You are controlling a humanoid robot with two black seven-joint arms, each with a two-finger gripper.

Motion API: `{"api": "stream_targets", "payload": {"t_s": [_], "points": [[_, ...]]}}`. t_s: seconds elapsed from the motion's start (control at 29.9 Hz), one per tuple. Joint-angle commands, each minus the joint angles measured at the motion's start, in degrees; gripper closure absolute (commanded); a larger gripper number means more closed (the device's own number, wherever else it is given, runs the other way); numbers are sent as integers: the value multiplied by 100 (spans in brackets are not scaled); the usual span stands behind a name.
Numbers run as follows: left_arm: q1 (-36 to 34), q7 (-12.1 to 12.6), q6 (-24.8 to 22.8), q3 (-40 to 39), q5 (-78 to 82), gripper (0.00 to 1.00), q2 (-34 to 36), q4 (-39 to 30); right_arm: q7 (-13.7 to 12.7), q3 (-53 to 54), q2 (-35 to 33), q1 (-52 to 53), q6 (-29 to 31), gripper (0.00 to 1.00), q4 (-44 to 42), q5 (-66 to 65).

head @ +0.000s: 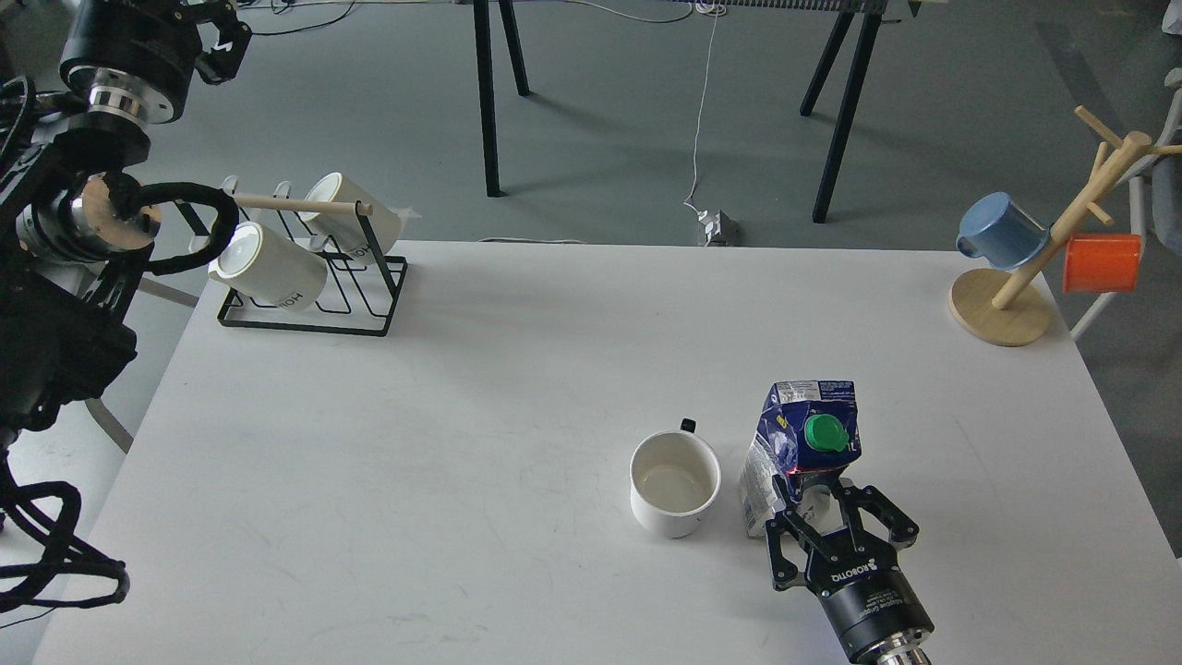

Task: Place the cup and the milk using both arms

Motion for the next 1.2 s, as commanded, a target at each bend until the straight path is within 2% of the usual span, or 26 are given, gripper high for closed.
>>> {"api": "stream_targets", "payload": {"t_s": [0.0,0.33,0.5,0.53,0.64,1.17], "points": [[4,8,0,0,0,0,26,-1,-9,-114,288,238,0,51,-137,-300],[22,8,9,0,0,0,8,-1,-9,-123,394,257,0,47,-199,-354],[22,8,9,0,0,0,-1,-1,-9,-114,385,257,0,39,-199,-363],[22,8,9,0,0,0,-1,8,-9,-114,385,257,0,35,-199,-363],[22,8,9,0,0,0,-1,-1,-17,-114,385,257,0,3,-217,-363],[31,-1,9,-9,-9,0,8,8,-44,-149,113,-305,0,2,-6,-354]]}}
